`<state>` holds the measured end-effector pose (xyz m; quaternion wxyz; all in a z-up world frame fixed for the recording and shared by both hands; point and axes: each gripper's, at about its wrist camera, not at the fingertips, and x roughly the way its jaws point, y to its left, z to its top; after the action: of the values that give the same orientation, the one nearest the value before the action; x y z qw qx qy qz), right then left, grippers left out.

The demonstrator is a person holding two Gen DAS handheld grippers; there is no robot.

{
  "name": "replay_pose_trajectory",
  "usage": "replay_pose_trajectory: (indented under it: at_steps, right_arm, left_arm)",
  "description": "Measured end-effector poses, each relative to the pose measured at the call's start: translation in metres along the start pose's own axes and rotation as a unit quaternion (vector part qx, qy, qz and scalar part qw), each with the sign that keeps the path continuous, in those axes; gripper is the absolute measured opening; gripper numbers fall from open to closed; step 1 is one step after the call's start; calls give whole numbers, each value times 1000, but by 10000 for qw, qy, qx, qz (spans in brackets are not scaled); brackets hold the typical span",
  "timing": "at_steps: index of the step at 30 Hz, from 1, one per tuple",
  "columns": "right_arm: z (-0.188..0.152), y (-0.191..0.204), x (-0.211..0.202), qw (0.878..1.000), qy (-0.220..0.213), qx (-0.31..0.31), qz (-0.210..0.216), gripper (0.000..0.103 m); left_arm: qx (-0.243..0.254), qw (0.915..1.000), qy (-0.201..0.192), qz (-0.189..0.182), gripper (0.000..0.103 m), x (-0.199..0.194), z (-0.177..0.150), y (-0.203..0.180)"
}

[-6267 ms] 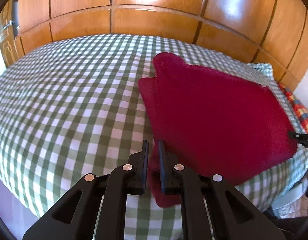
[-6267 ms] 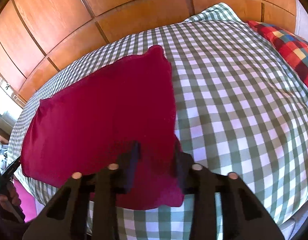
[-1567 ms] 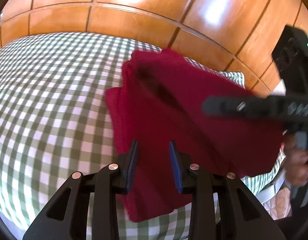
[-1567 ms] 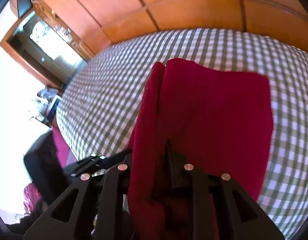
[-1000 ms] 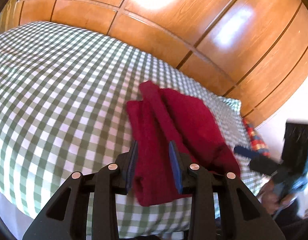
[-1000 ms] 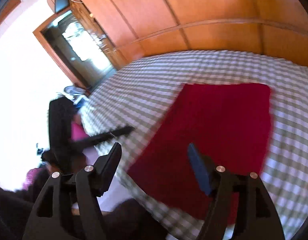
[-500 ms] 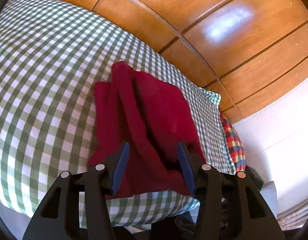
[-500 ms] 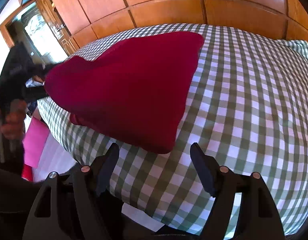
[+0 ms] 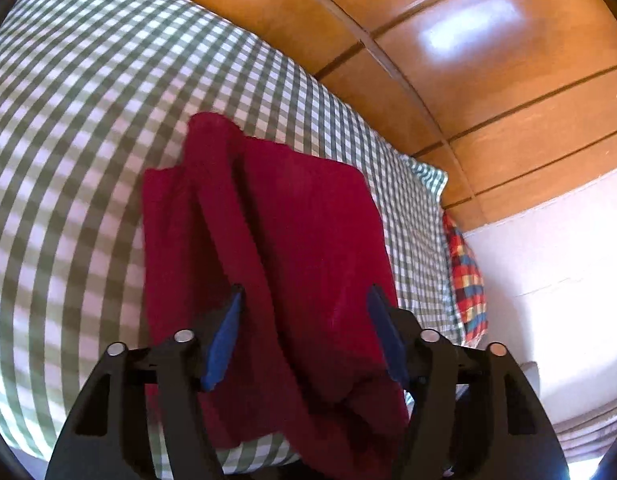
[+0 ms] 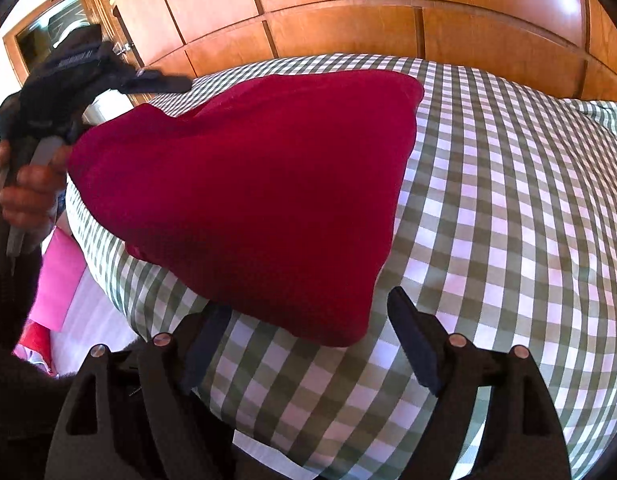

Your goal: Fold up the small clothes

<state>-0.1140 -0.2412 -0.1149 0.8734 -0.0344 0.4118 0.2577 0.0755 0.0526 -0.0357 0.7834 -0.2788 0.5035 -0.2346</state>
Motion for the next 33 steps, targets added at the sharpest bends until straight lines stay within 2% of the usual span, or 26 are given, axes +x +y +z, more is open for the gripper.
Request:
replay_pose_trajectory:
  at_steps: [4,5,6,7,9,11,16,19,20,21,23,24,26,27,29,32,33]
  right_arm:
    - [3,-4,0,10000,-40,-77,15,80]
    - [2,-6,1,10000,-31,-69,20,80]
    - [2,-7,2,10000,-27,-52,22,80]
    - [1,-9,3,10000,-15,-11,22,81]
    - [0,-14,2,9999,-12,104,54,82]
    - [-3,-20,-1,9997,-23,208,130,83]
    - [-13,-41,-18,9969,-48,613,495,87]
    - [-14,-57,-30,9930,-162,995,611,87]
    - [-13,-62,-34,9913,-230,1118,650,87]
    - [-10,-66,-38,9895,-293,1233,694,86]
    - [-4,-70,-45,9878,-411,1332,688,82]
    - [-1,-69,-47,9882,-445,1308,667,75]
    - [8,-65,-49,9905,-420,1184,565,73]
    - [11,-63,-48,9912,-398,1137,548,72]
    - [13,-57,-46,9922,-363,1059,546,72]
    - [12,-48,-44,9942,-298,915,478,73]
    - [12,-44,-41,9944,-284,897,471,73]
  left_arm:
    - [172,9989,208,371,62,23,10,-12]
    - [255,9983,250,455,59,28,10,-16]
    - [389,9972,253,589,39,31,10,-19]
    - [535,9956,233,738,28,33,9,-21]
    - [826,9928,15,862,20,29,6,-29]
    - [978,9914,-252,830,18,17,5,-38]
    - [1067,9899,-915,205,16,-32,2,-44]
    - [1018,9884,-1064,358,11,-44,1,-30]
    - [906,9889,-1073,482,6,-45,0,-17]
    - [814,9887,-1034,724,5,-43,-2,-3]
    - [657,9879,-951,1030,0,-39,-9,24]
    - [529,9877,-896,1169,0,-37,-13,38]
    - [210,9916,-768,1022,0,-37,-18,60]
    - [88,9944,-718,771,0,-40,-22,68]
    - [15,9944,-872,594,0,-50,-25,71]
    - [-50,9959,-898,77,0,-62,-22,67]
    - [-54,9957,-926,23,5,-65,-18,63]
